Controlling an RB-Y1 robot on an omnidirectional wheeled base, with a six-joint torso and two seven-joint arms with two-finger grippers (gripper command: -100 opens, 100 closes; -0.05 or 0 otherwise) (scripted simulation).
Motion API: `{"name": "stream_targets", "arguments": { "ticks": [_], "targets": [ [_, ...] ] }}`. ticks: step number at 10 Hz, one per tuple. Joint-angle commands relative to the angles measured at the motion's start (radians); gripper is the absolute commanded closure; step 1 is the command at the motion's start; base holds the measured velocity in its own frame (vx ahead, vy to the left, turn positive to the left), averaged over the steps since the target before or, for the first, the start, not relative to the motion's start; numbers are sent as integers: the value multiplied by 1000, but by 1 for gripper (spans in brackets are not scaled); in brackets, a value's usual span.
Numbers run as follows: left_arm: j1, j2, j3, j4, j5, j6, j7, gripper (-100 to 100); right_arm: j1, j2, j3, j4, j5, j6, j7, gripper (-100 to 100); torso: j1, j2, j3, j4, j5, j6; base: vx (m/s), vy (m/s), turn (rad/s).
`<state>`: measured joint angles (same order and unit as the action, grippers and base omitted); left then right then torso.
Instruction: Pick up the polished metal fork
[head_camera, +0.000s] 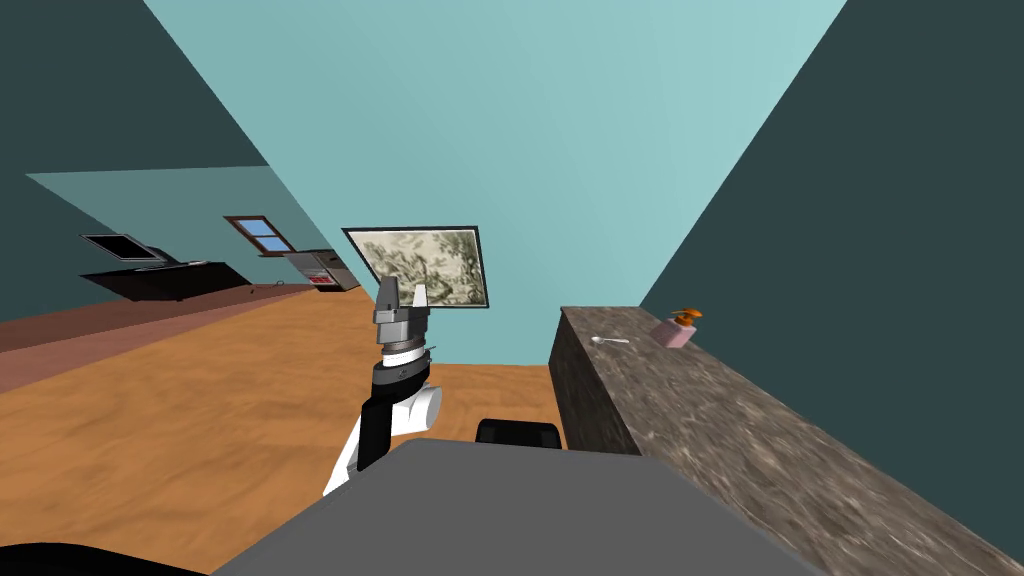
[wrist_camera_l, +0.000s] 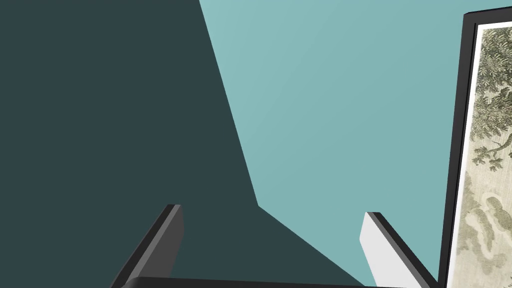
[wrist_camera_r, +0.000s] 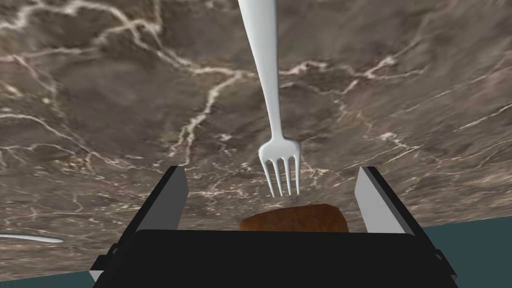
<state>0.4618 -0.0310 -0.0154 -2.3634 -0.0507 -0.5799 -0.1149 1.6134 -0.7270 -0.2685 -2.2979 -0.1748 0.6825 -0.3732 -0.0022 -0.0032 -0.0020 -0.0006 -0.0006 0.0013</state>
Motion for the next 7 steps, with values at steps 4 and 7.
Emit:
{"name": "stream_targets", "arguments": {
  "ticks": [4,7],
  "targets": [
    [0,0,0,0,0,0,0,0,25,-49,44,-33,-44,61,-4,-100,0,2,1,1,0,0,26,-64,113],
    [0,0,0,0,0,0,0,0,-9,-43,56,19,-62,57,-1,-100,6,5,3,1,1,0,-19,6,95]
  ]
}}
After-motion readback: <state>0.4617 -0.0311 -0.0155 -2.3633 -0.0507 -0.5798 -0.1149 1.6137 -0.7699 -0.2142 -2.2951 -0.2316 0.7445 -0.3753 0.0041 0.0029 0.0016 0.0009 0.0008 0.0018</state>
